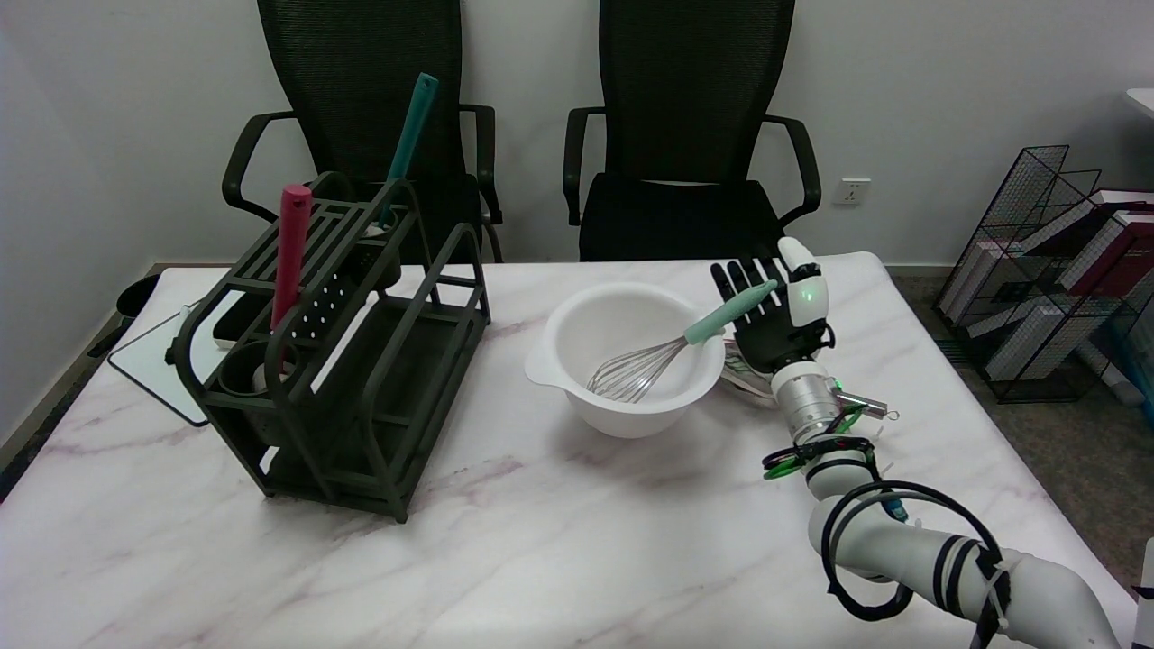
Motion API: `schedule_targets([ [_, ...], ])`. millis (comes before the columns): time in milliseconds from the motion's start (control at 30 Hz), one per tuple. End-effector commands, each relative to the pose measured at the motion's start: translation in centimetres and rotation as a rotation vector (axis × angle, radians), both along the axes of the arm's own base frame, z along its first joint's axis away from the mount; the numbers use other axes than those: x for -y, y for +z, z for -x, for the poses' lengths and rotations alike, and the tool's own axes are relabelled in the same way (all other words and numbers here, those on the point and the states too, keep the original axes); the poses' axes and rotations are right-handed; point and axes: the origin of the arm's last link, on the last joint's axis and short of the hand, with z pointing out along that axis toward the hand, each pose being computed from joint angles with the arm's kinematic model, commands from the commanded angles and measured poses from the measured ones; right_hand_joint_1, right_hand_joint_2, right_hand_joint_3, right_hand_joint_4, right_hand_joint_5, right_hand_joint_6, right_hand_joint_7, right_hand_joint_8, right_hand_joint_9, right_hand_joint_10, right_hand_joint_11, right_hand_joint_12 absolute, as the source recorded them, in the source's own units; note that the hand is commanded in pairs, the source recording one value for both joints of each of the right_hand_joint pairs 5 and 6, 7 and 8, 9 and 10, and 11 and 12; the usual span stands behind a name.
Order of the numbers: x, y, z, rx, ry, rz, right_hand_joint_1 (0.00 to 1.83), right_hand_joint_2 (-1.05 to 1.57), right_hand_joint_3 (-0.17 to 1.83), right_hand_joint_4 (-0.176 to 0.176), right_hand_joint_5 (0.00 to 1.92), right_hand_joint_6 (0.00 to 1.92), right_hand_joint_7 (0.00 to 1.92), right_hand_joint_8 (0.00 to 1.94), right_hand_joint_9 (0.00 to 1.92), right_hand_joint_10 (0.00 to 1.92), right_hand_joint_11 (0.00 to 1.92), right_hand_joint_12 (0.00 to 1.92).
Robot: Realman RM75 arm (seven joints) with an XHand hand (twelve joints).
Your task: Pick up the whisk.
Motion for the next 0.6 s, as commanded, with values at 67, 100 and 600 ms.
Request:
schedule_targets([
  [67,0.1,-0.7,-0.9,0.056,0.050,-0.008,0.77,0.78,0.71,0.000,0.20,0.20,0.25,0.25,0.19,0.19,0.37,0.37],
  [100,0.1,-0.9,-1.0,0.060,0.054,-0.013,0.77,0.78,0.71,0.000,0.21,0.21,0.25,0.25,0.19,0.19,0.37,0.37],
  [600,0.1,-2.6,-1.8,0.099,0.076,-0.054,0.76,0.84,0.75,0.000,0.23,0.23,0.22,0.22,0.18,0.18,0.30,0.30],
])
